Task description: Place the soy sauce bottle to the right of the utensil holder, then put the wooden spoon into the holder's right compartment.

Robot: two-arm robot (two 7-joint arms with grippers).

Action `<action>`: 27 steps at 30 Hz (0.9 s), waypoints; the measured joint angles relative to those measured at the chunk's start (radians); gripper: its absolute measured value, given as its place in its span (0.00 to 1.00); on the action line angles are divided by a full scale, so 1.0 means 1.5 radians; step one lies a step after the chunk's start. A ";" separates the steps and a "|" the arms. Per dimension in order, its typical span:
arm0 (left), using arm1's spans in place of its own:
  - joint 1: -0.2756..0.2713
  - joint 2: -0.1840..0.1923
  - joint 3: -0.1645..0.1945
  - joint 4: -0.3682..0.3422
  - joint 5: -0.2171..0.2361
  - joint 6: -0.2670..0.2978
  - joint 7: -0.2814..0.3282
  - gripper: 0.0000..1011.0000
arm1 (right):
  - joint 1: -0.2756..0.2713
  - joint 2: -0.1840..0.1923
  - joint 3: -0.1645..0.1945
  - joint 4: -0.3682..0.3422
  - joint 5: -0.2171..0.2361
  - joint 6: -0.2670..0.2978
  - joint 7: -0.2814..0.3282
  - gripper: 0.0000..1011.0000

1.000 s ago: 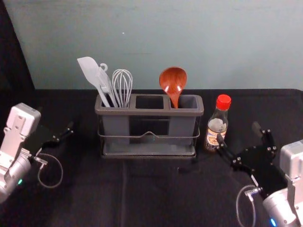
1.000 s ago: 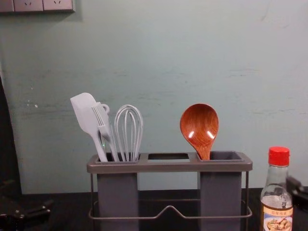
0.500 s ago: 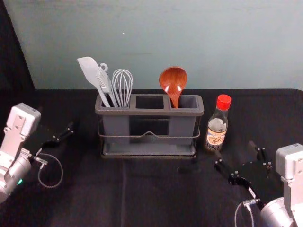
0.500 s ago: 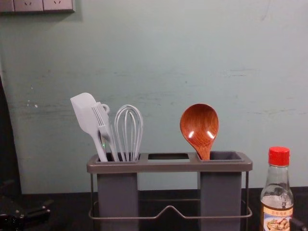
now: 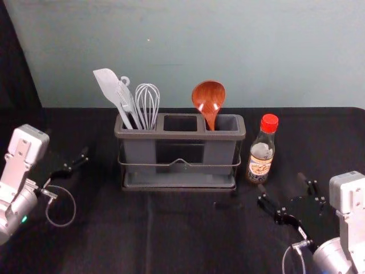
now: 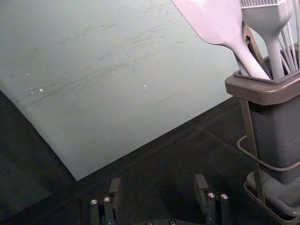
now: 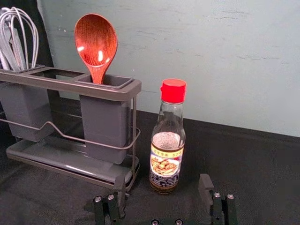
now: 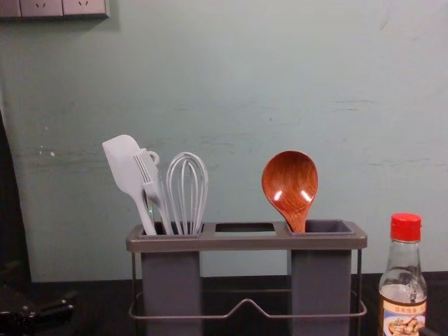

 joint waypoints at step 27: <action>0.000 0.000 0.000 0.000 0.000 0.000 0.000 1.00 | -0.001 0.000 0.000 -0.001 0.000 -0.004 -0.001 0.99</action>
